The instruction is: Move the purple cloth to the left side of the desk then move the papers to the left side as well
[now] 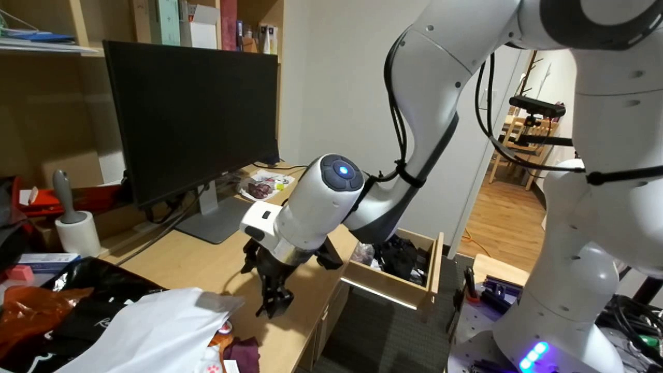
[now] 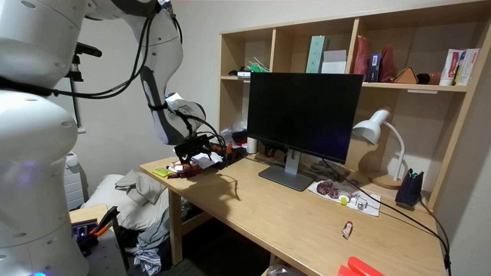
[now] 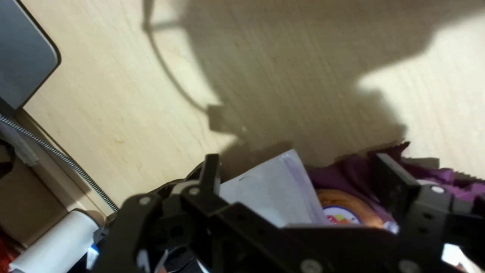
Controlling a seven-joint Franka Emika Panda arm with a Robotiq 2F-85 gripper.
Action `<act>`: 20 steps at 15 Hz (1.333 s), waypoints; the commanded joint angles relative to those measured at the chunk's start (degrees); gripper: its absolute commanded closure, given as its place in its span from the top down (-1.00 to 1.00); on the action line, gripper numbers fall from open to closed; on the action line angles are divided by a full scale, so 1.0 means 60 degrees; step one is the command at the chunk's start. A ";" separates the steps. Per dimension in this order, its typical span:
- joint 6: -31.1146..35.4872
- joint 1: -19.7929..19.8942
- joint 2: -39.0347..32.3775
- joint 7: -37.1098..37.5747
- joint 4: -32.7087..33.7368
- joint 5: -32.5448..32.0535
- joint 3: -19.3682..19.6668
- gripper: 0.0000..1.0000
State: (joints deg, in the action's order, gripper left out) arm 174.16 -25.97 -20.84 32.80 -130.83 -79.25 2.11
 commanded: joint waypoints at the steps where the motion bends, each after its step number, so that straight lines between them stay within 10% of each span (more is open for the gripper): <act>1: 0.0187 -0.0544 -0.0306 0.2567 0.0955 -0.1975 0.0594 1.00; 10: -0.0134 -0.0477 -0.1059 0.4513 0.0914 -0.4215 0.0346 1.00; 20: -0.0596 -0.0873 -0.1165 0.2922 0.0955 -0.4316 0.0442 1.00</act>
State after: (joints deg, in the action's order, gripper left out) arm 173.17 -29.25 -27.66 54.57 -125.35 -102.85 4.53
